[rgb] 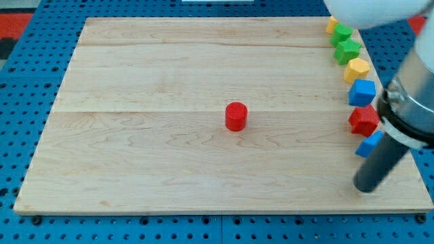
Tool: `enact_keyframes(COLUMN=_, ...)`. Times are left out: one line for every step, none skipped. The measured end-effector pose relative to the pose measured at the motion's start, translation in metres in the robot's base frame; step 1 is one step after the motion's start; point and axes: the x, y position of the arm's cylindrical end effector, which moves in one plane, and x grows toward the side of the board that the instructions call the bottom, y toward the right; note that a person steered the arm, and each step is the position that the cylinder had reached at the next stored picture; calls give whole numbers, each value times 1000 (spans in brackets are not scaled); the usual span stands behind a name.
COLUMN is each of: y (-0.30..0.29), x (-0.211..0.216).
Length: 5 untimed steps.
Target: Move the red star to the right of the red circle
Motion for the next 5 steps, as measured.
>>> enact_keyframes(y=50, x=-2)
enact_keyframes(y=94, x=-23)
enact_keyframes(y=101, x=-59)
enact_keyframes(y=97, x=-98)
enact_keyframes(y=80, x=-120)
